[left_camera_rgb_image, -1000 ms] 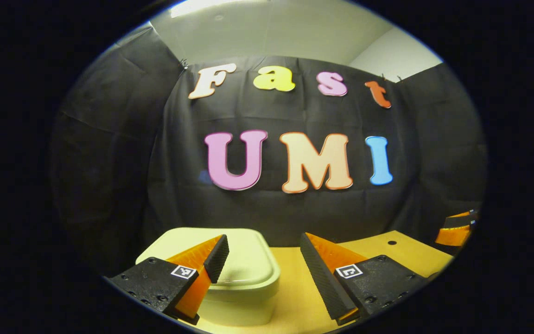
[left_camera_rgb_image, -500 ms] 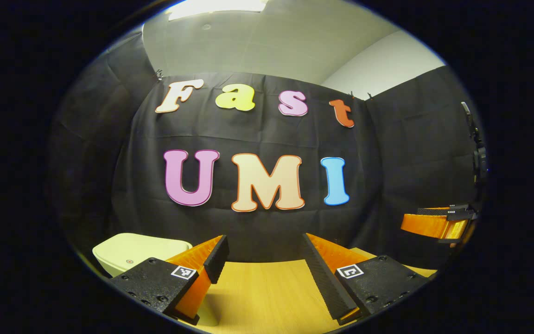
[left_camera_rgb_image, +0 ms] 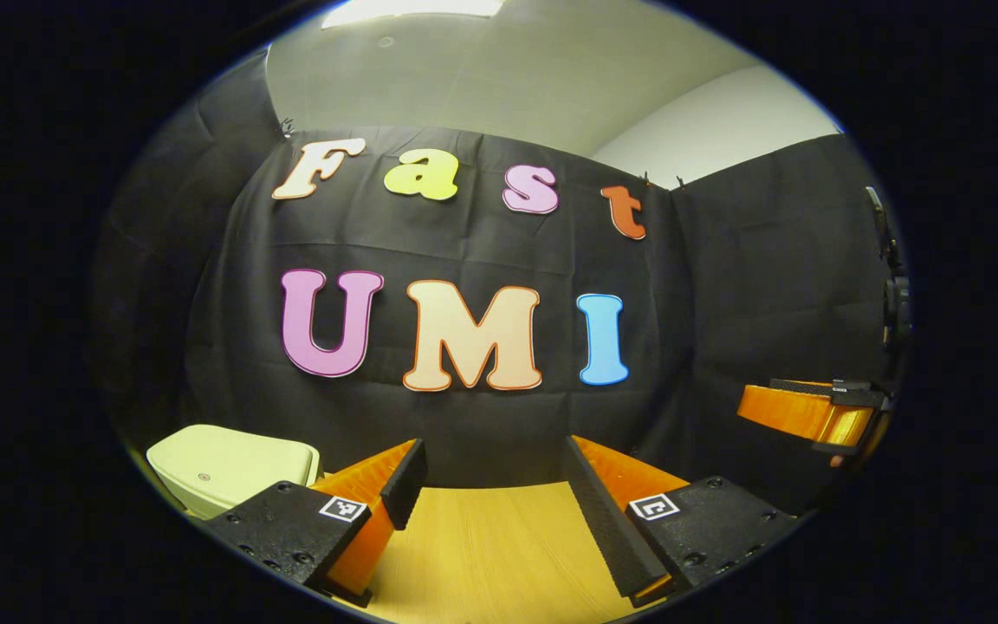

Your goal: Press the lid of the desktop garbage bin to open it, pick up the crumpled paper on the desktop and throw it into the bin, then pick up the pop can on the desktop and drop it into the bin, and finally close the garbage bin lid.

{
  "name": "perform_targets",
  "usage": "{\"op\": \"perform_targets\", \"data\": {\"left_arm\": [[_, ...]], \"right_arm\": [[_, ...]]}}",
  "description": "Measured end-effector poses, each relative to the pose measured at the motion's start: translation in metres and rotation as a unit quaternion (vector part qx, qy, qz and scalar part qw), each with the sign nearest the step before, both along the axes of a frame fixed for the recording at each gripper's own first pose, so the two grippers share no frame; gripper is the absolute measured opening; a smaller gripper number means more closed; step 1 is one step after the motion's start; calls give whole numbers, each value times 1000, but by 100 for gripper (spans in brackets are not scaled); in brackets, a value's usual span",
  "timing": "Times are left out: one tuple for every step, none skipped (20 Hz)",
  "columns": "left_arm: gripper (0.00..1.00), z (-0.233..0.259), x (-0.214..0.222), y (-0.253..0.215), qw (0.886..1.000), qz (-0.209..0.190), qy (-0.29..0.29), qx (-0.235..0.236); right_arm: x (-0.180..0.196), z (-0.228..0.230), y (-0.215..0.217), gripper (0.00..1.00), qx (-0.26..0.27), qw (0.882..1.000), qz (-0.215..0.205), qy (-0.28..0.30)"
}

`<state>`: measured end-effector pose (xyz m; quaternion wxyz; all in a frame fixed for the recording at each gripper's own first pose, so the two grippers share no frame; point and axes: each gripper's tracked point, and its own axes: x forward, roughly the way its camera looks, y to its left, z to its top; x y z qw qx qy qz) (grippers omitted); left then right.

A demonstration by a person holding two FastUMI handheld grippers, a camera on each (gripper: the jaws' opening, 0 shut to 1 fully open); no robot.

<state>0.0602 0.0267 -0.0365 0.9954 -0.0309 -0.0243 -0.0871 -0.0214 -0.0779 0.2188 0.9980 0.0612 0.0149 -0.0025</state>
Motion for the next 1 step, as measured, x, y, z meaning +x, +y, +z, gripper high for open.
{"op": "perform_targets", "data": {"left_arm": [[94,1,1,0,1000,0,-1,2]], "right_arm": [[1,0,3,97,1,1000,2,0]]}}
